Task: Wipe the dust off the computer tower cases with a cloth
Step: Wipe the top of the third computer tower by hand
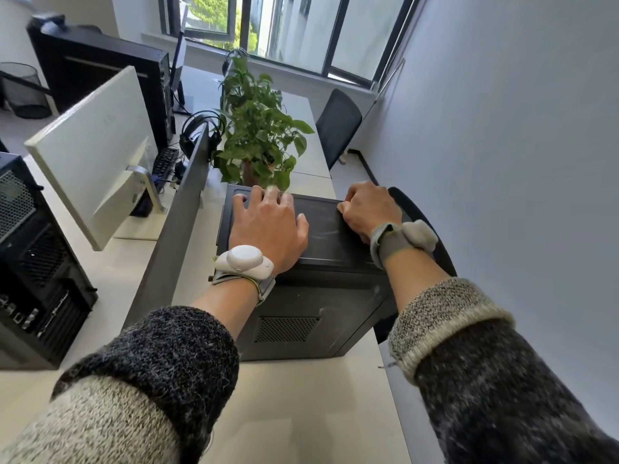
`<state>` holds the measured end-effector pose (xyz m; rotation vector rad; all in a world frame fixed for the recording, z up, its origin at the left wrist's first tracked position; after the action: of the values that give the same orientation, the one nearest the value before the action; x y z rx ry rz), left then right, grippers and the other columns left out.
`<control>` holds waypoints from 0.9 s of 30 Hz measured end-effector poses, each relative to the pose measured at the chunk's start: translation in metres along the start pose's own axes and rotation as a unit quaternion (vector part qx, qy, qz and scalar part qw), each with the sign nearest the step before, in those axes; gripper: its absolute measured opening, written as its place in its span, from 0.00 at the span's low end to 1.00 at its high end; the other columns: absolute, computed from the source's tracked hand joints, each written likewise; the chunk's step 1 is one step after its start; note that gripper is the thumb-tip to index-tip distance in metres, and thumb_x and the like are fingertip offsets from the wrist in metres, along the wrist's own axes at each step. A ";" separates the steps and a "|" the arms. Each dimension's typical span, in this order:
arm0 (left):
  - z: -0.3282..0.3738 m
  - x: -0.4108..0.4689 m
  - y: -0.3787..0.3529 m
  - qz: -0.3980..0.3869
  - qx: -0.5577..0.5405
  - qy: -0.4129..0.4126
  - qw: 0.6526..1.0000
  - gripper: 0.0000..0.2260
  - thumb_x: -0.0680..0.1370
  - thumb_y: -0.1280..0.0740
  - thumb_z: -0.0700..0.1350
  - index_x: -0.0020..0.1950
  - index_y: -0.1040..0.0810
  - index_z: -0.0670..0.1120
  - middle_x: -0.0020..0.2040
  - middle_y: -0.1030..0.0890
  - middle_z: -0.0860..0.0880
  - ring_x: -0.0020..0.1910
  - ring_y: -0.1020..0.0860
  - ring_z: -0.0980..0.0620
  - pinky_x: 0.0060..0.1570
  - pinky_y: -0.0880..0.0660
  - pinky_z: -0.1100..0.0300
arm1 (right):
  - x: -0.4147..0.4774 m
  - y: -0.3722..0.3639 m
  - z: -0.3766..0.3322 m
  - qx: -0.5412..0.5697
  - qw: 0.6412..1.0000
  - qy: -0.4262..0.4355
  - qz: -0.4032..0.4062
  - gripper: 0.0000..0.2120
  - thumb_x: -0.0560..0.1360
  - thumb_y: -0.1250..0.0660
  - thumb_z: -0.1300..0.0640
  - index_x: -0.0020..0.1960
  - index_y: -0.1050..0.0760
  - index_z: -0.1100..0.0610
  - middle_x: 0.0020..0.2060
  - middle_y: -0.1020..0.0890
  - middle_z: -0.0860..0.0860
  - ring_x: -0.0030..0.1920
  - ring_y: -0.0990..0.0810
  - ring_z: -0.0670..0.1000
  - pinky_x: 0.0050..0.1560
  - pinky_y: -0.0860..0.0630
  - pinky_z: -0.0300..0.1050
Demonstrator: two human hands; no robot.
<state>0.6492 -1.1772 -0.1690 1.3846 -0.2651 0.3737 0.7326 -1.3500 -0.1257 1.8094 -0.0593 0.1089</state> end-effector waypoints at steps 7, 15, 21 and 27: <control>0.004 -0.001 0.001 -0.001 0.003 -0.001 1.000 0.21 0.81 0.44 0.58 0.60 0.21 0.45 0.60 0.20 0.44 0.61 0.26 0.42 0.62 0.32 0.41 | 0.028 -0.006 -0.001 -0.012 0.999 0.032 -0.008 0.08 0.80 0.30 0.46 0.55 0.18 0.49 0.57 0.16 0.53 0.57 0.18 0.58 0.60 0.20 0.53; 0.004 -0.002 0.001 0.003 -0.005 0.004 1.000 0.22 0.81 0.43 0.58 0.60 0.21 0.44 0.60 0.20 0.44 0.62 0.26 0.42 0.63 0.32 0.41 | 0.001 -0.004 0.009 0.025 0.995 0.094 -0.010 0.07 0.80 0.29 0.44 0.50 0.17 0.46 0.54 0.16 0.50 0.54 0.18 0.54 0.59 0.19 0.53; 0.004 -0.003 0.001 -0.002 -0.012 0.001 1.000 0.22 0.81 0.44 0.59 0.61 0.22 0.44 0.61 0.21 0.43 0.63 0.27 0.41 0.63 0.32 0.40 | -0.042 0.013 0.029 0.073 0.985 0.132 -0.079 0.06 0.79 0.26 0.47 0.46 0.15 0.48 0.48 0.14 0.46 0.52 0.17 0.49 0.62 0.20 0.50; 0.003 0.000 0.000 -0.007 -0.003 0.010 1.000 0.23 0.80 0.44 0.60 0.62 0.22 0.45 0.61 0.21 0.44 0.63 0.27 0.41 0.63 0.32 0.40 | -0.023 0.007 0.021 0.045 0.990 0.108 -0.079 0.07 0.79 0.27 0.46 0.45 0.20 0.46 0.46 0.16 0.46 0.51 0.17 0.52 0.59 0.19 0.56</control>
<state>0.6494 -1.1797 -0.1685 1.3751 -0.2399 0.3745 0.7096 -1.3723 -0.1262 1.8755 0.2456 0.1967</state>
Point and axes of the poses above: each hand's wrist, its own x-axis towards the middle knuckle, its own y-axis out of the back of the hand, z = x × y, the point moved 1 cm from there along x, towards the middle knuckle
